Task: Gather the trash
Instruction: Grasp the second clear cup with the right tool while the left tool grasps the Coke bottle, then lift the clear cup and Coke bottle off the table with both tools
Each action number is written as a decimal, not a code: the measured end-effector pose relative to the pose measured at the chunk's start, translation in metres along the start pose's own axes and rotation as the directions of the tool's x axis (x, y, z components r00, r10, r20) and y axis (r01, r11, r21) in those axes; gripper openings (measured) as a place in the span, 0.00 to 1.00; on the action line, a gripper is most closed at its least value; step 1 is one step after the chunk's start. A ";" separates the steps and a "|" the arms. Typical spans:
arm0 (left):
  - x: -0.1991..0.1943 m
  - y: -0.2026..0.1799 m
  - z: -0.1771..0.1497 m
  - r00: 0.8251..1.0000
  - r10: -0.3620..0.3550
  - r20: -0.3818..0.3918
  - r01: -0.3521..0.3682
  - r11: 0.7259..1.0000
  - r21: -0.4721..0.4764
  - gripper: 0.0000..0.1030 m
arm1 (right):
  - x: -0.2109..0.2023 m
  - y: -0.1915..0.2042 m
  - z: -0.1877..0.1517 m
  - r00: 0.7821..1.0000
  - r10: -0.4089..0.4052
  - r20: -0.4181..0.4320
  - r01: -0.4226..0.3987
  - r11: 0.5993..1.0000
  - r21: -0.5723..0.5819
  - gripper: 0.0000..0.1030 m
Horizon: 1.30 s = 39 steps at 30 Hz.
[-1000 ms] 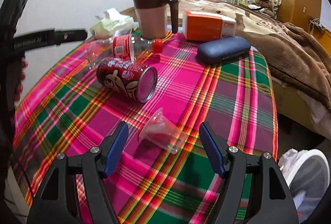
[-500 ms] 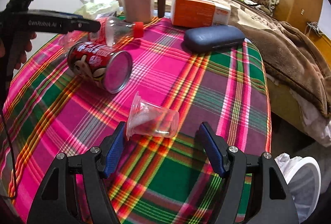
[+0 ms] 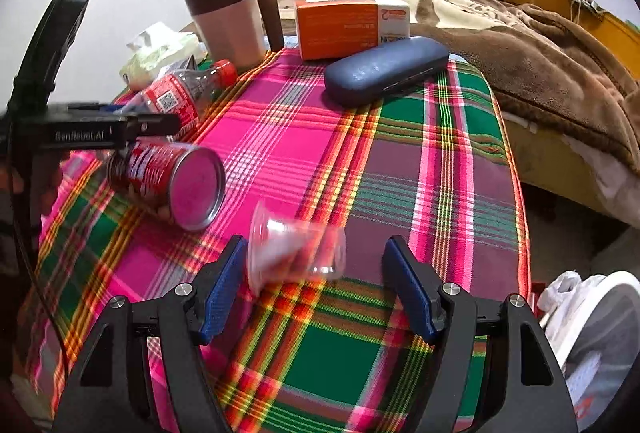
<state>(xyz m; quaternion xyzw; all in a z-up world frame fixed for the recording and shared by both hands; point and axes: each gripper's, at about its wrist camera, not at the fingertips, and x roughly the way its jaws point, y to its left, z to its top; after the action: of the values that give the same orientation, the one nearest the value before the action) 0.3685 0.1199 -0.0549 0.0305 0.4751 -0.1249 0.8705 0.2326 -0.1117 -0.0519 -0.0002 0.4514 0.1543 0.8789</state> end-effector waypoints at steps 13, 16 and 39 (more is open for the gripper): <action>-0.013 0.004 -0.020 0.999 0.016 0.028 -0.014 0.997 -0.082 0.61 | -0.005 -0.001 -0.008 1.000 0.008 0.013 -0.009 0.997 0.078 0.68; -0.019 0.003 -0.029 0.999 0.030 0.031 -0.027 0.995 -0.101 0.61 | -0.005 -0.003 -0.008 1.000 -0.003 0.017 0.001 0.996 0.089 0.43; -0.025 0.005 -0.039 0.996 0.068 0.060 -0.058 0.986 -0.156 0.60 | -0.020 -0.001 -0.010 0.997 -0.017 0.075 0.010 0.997 0.083 0.41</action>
<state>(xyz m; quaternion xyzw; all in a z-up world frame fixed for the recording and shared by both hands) 0.3246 0.1359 -0.0560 -0.0258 0.4535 -0.0610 0.8888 0.2140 -0.1199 -0.0421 0.0388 0.4238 0.1295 0.8956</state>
